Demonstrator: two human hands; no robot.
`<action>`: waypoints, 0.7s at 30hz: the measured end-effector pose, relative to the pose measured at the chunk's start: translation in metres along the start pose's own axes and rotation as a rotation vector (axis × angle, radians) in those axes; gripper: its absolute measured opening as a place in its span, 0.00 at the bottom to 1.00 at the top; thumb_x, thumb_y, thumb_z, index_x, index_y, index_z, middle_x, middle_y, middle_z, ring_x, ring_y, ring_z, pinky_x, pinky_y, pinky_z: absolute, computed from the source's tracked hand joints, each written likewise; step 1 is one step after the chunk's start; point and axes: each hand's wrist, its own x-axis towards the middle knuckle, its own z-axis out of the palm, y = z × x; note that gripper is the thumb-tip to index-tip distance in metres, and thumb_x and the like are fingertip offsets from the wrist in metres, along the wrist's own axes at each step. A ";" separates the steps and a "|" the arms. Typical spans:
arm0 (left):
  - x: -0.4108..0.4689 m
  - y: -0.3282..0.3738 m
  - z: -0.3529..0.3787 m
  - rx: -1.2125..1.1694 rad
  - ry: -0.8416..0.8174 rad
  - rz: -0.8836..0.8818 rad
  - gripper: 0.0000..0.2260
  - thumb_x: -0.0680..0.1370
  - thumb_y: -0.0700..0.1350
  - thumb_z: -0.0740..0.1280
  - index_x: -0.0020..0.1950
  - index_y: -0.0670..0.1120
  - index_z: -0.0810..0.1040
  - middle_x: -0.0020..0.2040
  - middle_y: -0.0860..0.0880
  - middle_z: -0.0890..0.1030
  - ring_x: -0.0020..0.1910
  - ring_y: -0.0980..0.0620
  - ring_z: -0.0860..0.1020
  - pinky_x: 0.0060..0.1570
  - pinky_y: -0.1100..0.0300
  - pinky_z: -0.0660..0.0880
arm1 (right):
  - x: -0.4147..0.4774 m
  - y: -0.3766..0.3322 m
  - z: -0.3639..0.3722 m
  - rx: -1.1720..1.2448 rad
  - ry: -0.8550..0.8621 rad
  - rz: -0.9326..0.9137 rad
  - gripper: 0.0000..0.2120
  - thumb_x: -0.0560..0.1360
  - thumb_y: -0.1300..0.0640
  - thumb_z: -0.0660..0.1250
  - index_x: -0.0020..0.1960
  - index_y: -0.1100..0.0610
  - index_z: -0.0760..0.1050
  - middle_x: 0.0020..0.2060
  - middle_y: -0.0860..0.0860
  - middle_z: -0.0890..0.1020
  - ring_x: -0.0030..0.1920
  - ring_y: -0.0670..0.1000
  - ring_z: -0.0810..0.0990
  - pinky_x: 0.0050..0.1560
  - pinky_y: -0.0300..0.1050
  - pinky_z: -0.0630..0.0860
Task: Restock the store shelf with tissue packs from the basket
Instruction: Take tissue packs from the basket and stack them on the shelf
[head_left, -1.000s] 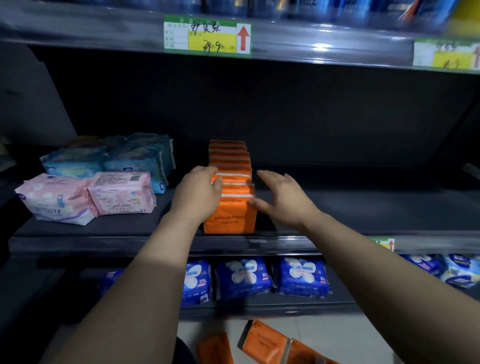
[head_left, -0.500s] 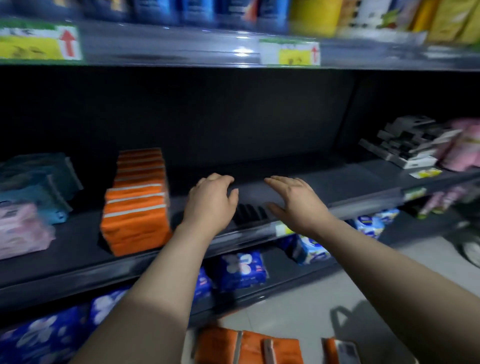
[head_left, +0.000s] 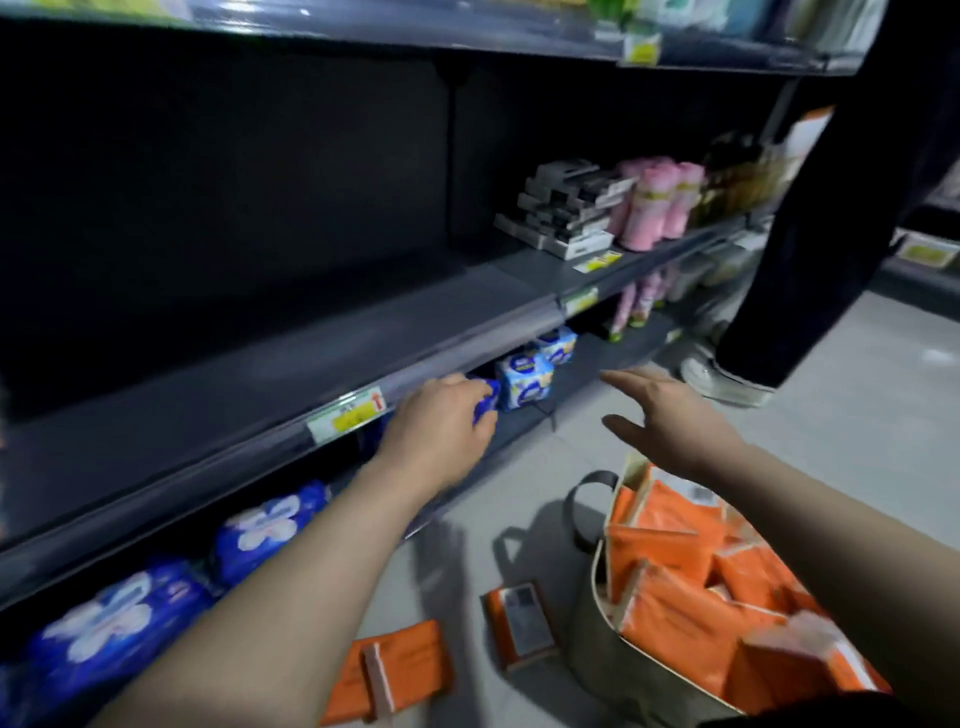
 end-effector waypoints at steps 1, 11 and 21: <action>0.002 0.013 0.011 -0.004 -0.021 0.021 0.12 0.77 0.49 0.64 0.57 0.47 0.79 0.54 0.45 0.80 0.55 0.41 0.77 0.52 0.51 0.74 | -0.009 0.015 0.000 -0.009 -0.015 0.040 0.26 0.75 0.53 0.68 0.71 0.55 0.68 0.67 0.54 0.74 0.65 0.56 0.74 0.62 0.43 0.67; 0.021 0.101 0.125 0.052 -0.399 0.168 0.18 0.75 0.49 0.66 0.65 0.50 0.75 0.61 0.47 0.77 0.62 0.46 0.74 0.60 0.54 0.70 | -0.077 0.124 0.025 0.041 -0.176 0.250 0.26 0.76 0.50 0.66 0.72 0.52 0.66 0.68 0.51 0.74 0.66 0.53 0.72 0.62 0.44 0.68; 0.030 0.111 0.211 0.141 -0.727 0.101 0.17 0.71 0.50 0.67 0.60 0.60 0.73 0.58 0.50 0.77 0.55 0.48 0.75 0.57 0.51 0.74 | -0.086 0.171 0.049 0.198 -0.198 0.381 0.25 0.76 0.53 0.67 0.72 0.51 0.66 0.65 0.51 0.76 0.58 0.52 0.77 0.51 0.39 0.68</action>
